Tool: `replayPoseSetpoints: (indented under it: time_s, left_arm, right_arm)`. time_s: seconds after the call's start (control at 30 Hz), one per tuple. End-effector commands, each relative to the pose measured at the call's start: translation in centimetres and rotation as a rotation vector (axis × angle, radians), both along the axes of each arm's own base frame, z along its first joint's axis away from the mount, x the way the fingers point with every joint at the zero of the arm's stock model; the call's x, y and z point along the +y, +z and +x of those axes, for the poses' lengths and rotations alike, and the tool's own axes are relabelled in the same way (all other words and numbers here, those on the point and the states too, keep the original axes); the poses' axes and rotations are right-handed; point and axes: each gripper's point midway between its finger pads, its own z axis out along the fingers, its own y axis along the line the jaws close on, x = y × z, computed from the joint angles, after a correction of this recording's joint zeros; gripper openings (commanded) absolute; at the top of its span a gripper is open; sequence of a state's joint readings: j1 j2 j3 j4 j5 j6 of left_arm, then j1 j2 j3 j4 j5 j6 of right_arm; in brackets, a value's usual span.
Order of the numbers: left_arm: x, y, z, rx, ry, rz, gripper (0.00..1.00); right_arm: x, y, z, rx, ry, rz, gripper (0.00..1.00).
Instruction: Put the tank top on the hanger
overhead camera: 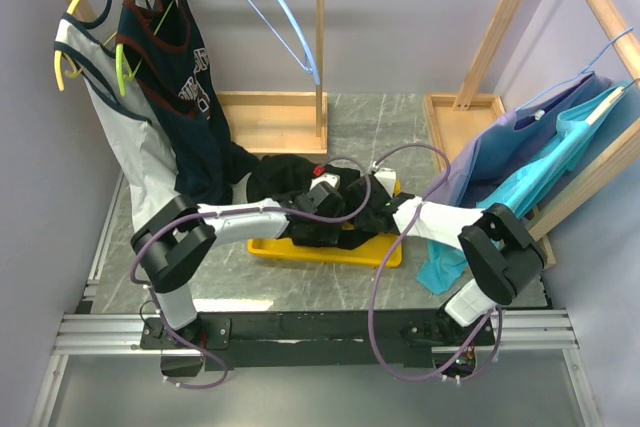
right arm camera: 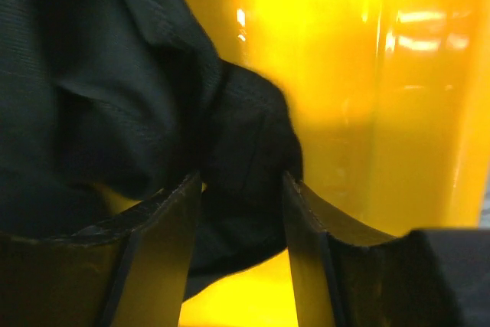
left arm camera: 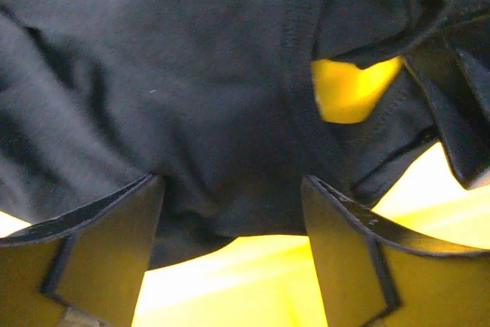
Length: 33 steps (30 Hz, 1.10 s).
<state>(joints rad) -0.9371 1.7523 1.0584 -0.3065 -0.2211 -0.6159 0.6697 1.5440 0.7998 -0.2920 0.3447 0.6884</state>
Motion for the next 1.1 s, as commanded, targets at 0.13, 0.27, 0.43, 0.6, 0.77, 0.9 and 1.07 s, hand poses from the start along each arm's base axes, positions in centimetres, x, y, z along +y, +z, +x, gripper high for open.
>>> replayPoseSetpoints:
  time_s: [0.13,0.27,0.43,0.6,0.77,0.9,1.07]
  left_arm:
    - [-0.3,-0.5,1.3,-0.066,0.072,0.014,0.01]
    - [1.0,6.4,2.8,-0.198,0.178,-0.045,0.01]
    - [3.1,17.7,3.4,-0.367,0.273,-0.202,0.01]
    - [5.3,29.5,2.8,-0.518,0.306,-0.388,0.01]
    - [7.4,39.2,2.4,-0.648,0.332,-0.515,0.01]
    - [8.8,43.1,3.0,-0.695,0.355,-0.568,0.01]
    - [9.6,44.4,4.1,-0.697,0.343,-0.603,0.01]
  right_arm:
    - [1.3,1.6,1.6,-0.064,-0.019,0.035,0.01]
    - [1.7,7.8,2.9,-0.177,-0.015,0.024,0.0]
    - [2.2,18.1,3.7,-0.344,0.004,0.104,0.0]
    - [1.2,28.3,4.0,-0.519,-0.012,0.163,0.0]
    - [-0.7,37.5,3.7,-0.676,-0.032,0.174,0.0]
    - [-3.3,45.9,3.0,-0.799,-0.08,0.173,0.0]
    - [-4.6,50.7,2.1,-0.869,-0.084,0.191,0.0]
